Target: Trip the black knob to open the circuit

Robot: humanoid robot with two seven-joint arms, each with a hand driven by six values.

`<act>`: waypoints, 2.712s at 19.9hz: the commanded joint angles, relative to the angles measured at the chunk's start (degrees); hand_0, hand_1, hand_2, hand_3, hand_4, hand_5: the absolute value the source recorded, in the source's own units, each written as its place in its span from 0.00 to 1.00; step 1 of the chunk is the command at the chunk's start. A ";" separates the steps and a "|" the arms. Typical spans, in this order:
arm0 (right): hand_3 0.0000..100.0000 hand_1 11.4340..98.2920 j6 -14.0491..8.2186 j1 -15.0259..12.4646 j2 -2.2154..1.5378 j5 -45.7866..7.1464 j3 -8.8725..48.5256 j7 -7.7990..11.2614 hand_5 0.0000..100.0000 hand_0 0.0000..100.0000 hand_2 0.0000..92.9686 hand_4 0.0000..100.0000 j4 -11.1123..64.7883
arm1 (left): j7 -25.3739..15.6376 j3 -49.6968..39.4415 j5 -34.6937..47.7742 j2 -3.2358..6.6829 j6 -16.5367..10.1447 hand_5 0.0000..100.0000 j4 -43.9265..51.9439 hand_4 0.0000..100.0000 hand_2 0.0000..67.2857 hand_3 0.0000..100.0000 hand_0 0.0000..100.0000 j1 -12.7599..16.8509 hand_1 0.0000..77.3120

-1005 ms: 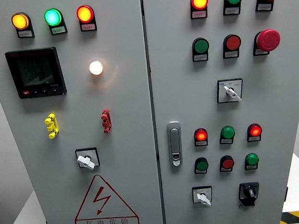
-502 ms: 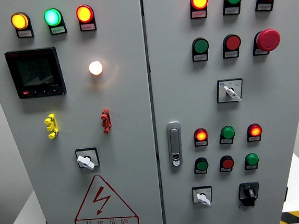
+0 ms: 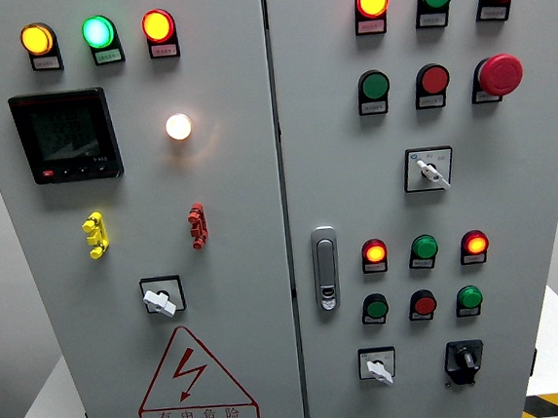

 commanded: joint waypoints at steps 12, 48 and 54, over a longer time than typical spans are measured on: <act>0.21 0.36 -8.09 -4.33 0.35 -6.82 7.54 3.39 0.30 0.63 0.03 0.14 44.38 | 0.00 0.05 0.00 0.00 0.00 0.02 0.01 0.07 0.19 0.21 0.00 -0.05 0.05; 0.65 0.45 -24.45 9.47 -4.05 -17.80 11.58 -2.24 0.79 0.67 0.06 0.67 81.76 | 0.00 -0.04 0.00 0.00 0.00 0.02 -0.08 0.07 0.19 0.21 0.00 -0.05 0.05; 0.66 0.46 -24.36 9.82 -1.76 -17.89 10.44 -3.03 0.81 0.68 0.06 0.69 82.20 | 0.00 0.05 0.00 0.00 0.00 0.02 0.01 0.07 0.19 0.21 0.00 -0.05 0.05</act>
